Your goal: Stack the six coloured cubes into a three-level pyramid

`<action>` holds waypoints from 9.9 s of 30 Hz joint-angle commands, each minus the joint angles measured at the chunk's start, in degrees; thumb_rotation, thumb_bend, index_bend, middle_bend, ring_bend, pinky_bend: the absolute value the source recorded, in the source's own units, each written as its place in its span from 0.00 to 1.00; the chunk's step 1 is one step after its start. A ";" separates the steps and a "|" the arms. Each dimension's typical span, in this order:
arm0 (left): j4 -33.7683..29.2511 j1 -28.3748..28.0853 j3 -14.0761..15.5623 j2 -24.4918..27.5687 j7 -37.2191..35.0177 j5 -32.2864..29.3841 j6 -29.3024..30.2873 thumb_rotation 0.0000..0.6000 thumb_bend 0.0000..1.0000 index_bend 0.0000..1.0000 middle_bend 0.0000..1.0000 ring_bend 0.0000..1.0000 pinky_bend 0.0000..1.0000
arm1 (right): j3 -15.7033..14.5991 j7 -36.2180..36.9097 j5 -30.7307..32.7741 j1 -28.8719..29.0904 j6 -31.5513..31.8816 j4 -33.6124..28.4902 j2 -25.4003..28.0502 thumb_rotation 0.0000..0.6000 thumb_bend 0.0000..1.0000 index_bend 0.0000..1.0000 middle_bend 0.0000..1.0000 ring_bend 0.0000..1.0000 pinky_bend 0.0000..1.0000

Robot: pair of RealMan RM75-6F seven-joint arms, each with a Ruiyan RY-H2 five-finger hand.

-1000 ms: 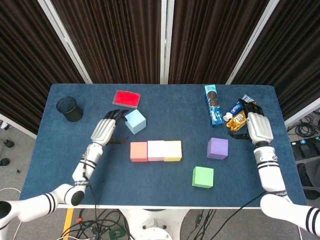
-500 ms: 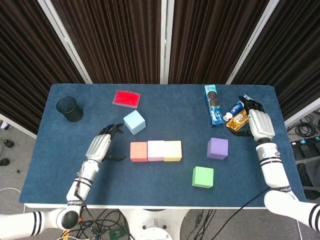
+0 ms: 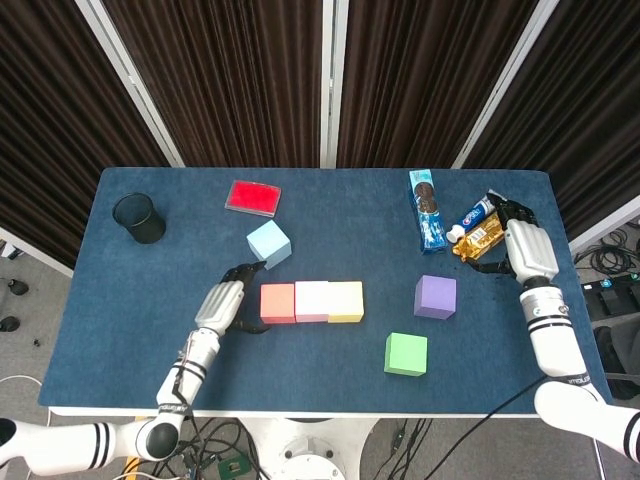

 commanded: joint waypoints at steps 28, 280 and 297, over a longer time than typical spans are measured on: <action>6.53 0.61 -0.89 -4.48 -3.09 4.14 1.30 1.00 0.16 0.07 0.40 0.04 0.07 | -0.40 -0.23 1.41 0.27 -0.91 1.54 -0.44 1.00 0.09 0.00 0.11 0.00 0.00; 10.42 -15.44 0.66 11.39 -28.80 20.30 -19.26 1.00 0.13 0.09 0.53 0.15 0.12 | -2.44 -4.31 3.72 0.70 -1.57 1.93 1.33 1.00 0.10 0.00 0.12 0.00 0.00; 11.20 -15.73 0.71 11.41 -29.62 20.23 -19.15 1.00 0.13 0.09 0.53 0.15 0.12 | -2.63 -3.80 3.59 0.69 -2.31 2.29 1.33 1.00 0.10 0.00 0.12 0.00 0.00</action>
